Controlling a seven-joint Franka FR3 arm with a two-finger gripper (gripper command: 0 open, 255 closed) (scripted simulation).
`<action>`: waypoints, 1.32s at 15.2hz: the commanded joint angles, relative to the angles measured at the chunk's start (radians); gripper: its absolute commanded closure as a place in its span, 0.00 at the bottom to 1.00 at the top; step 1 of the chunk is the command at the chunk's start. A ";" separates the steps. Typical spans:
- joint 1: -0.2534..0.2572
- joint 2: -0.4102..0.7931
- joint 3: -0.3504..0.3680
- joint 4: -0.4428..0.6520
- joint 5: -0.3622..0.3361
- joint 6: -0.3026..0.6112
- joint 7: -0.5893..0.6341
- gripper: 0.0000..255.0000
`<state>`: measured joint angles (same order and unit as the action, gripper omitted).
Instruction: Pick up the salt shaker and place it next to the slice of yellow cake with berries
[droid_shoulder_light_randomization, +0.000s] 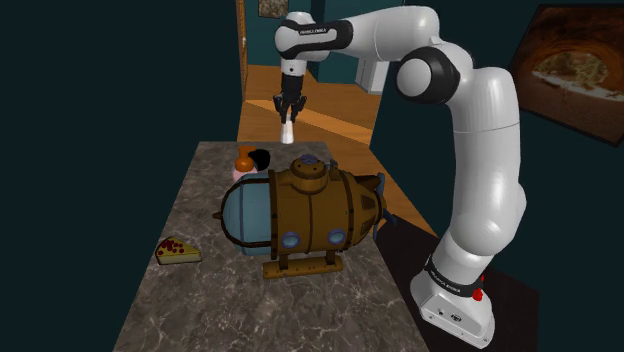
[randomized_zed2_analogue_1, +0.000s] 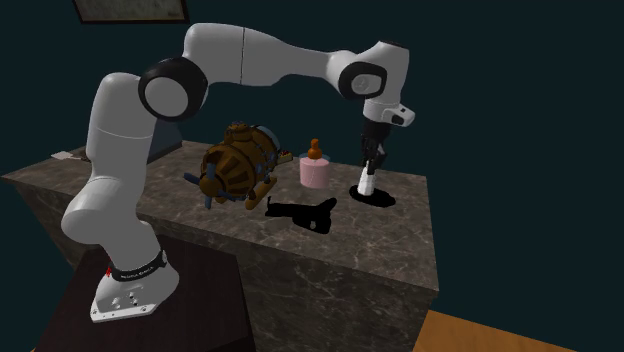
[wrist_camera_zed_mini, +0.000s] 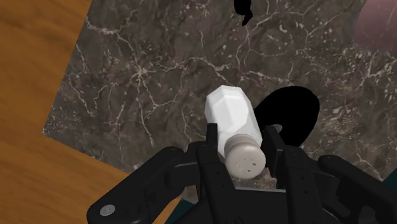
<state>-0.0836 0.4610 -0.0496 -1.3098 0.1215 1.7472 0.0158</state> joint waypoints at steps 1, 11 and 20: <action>-0.002 -0.002 -0.001 0.022 0.000 -0.024 0.001 1.00; -0.007 0.024 0.000 0.198 -0.001 -0.173 0.015 1.00; 0.092 -0.174 0.035 -0.086 -0.017 -0.075 0.134 1.00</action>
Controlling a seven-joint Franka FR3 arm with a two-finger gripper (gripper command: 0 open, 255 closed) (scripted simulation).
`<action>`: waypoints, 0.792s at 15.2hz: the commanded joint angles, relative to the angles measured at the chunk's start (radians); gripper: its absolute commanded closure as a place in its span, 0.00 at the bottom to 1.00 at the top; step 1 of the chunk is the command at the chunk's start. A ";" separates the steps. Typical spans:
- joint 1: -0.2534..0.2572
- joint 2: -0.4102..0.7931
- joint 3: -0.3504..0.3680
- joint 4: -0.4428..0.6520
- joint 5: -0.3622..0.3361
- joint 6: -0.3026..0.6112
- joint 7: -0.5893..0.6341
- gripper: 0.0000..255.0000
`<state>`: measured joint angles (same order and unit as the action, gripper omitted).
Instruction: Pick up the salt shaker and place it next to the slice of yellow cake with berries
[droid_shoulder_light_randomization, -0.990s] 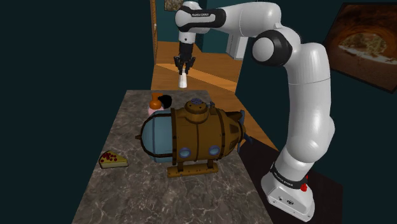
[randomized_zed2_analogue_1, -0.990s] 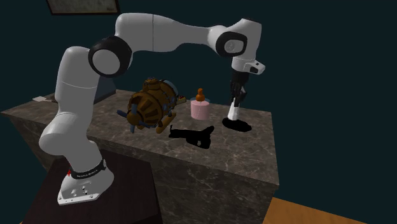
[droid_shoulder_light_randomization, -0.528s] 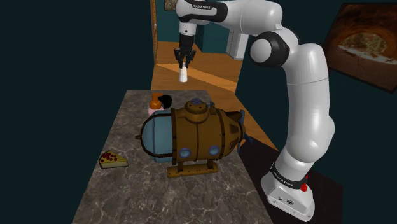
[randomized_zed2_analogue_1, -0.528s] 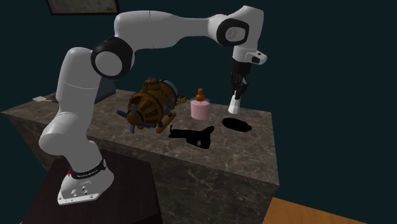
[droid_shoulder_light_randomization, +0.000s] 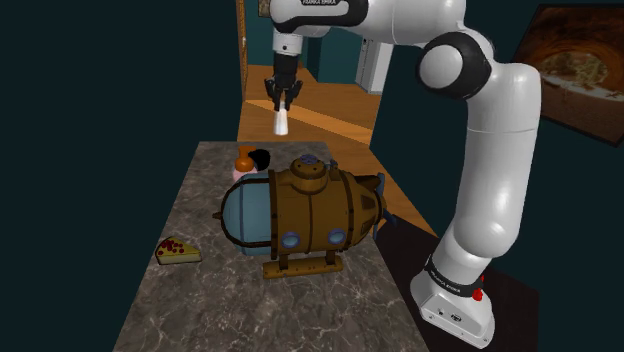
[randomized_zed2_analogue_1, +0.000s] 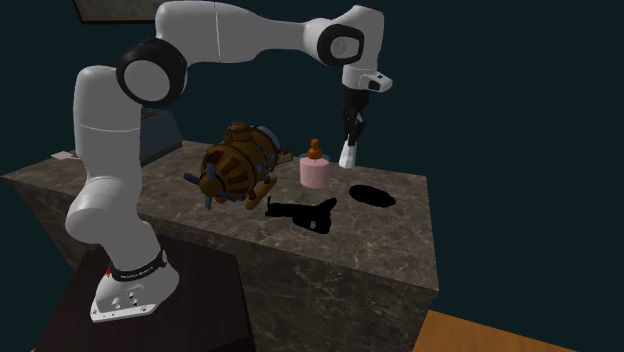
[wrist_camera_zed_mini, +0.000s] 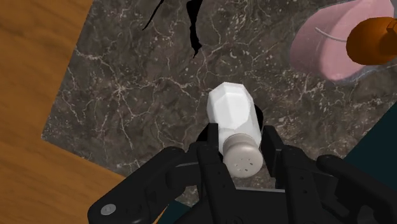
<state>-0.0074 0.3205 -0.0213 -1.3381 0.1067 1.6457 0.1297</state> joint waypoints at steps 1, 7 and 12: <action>0.029 -0.056 0.013 -0.090 -0.004 0.038 0.039 1.00; 0.104 -0.165 0.060 -0.242 -0.011 0.093 0.156 1.00; 0.164 -0.228 0.107 -0.326 -0.014 0.124 0.261 1.00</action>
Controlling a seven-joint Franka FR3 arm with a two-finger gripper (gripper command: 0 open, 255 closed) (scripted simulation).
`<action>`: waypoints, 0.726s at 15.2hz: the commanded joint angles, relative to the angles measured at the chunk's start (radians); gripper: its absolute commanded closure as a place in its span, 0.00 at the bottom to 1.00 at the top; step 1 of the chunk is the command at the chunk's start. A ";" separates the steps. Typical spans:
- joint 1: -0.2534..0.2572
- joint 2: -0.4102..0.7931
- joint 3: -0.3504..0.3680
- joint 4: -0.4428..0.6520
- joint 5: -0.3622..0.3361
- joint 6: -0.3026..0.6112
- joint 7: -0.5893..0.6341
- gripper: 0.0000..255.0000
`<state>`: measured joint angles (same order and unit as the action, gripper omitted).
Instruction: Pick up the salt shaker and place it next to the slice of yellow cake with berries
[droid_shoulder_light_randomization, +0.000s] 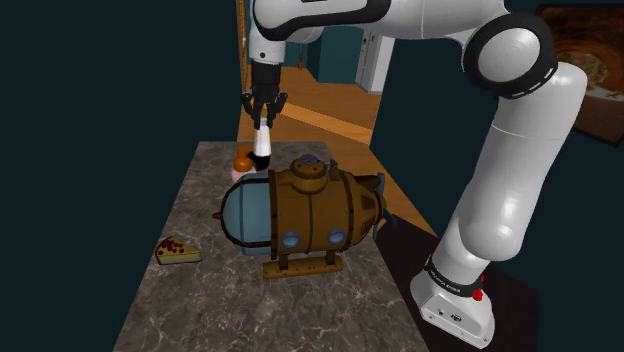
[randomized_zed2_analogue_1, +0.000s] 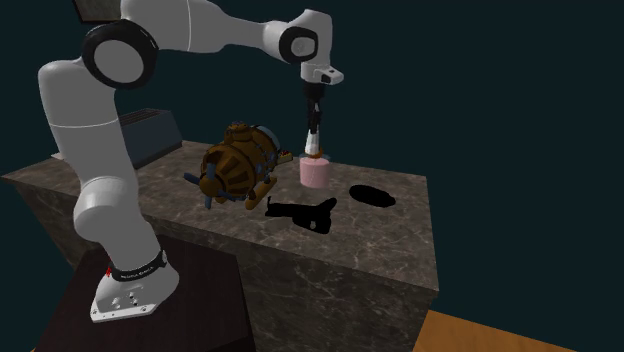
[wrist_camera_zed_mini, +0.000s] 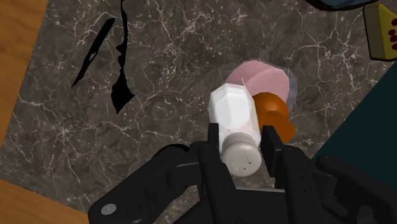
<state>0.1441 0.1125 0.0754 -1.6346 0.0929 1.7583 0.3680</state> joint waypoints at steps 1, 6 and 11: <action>0.025 -0.029 0.020 -0.042 0.000 0.017 0.044 1.00; 0.084 -0.062 0.072 -0.086 -0.002 0.038 0.155 1.00; 0.144 -0.071 0.127 -0.099 -0.006 0.053 0.270 1.00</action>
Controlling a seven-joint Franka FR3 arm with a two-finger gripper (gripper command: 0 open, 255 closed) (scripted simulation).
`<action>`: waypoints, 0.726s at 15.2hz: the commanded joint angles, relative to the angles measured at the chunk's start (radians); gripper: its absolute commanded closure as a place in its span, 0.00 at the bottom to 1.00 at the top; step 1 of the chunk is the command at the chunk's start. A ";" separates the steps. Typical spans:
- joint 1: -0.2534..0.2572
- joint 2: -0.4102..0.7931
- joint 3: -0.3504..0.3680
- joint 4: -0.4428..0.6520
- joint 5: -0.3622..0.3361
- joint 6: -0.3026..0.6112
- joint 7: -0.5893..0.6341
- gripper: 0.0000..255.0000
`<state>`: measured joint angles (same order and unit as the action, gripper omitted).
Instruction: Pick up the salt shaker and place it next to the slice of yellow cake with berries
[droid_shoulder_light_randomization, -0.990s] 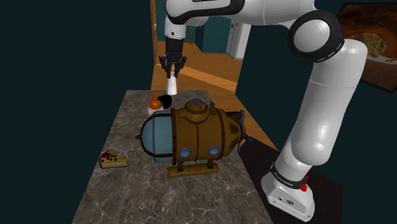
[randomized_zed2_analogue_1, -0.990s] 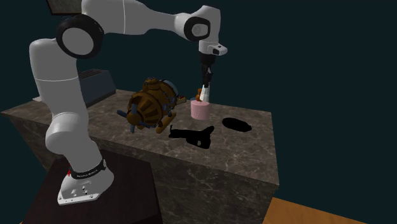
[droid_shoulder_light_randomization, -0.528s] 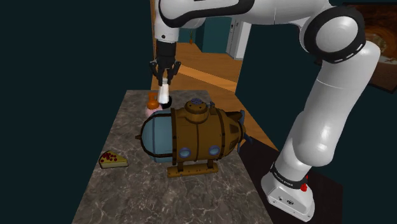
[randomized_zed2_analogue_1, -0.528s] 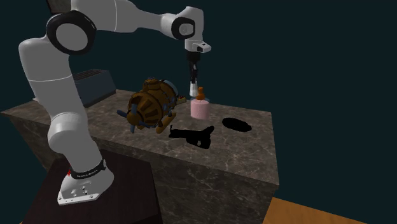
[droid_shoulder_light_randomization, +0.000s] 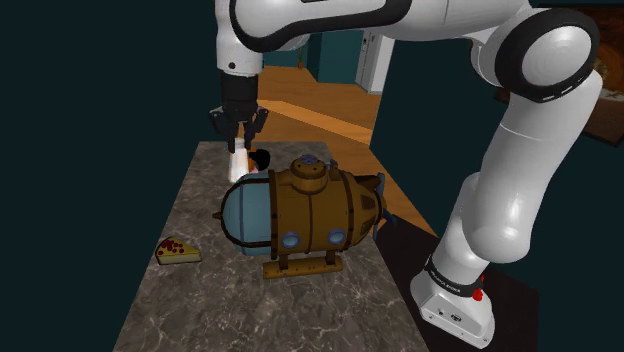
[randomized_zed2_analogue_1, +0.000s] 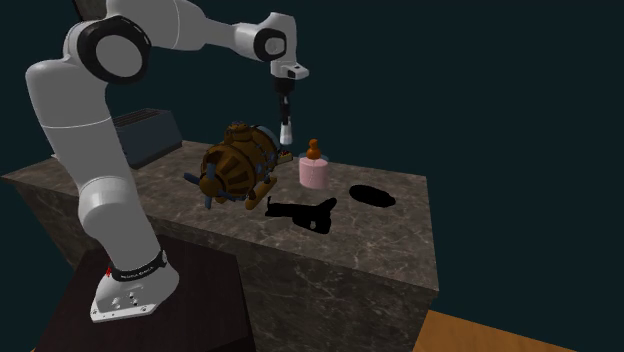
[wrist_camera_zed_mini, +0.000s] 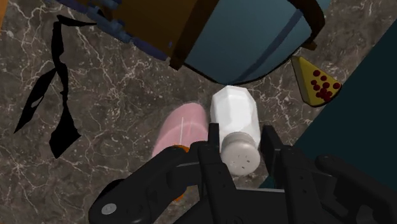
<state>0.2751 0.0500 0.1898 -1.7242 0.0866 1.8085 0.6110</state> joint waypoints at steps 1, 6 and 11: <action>0.026 -0.007 0.023 -0.008 -0.002 0.006 0.051 1.00; 0.088 0.014 0.078 0.015 -0.015 0.013 0.170 1.00; 0.155 0.061 0.131 0.069 -0.041 0.012 0.294 1.00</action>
<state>0.4166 0.0923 0.3112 -1.6733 0.0540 1.8196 0.8793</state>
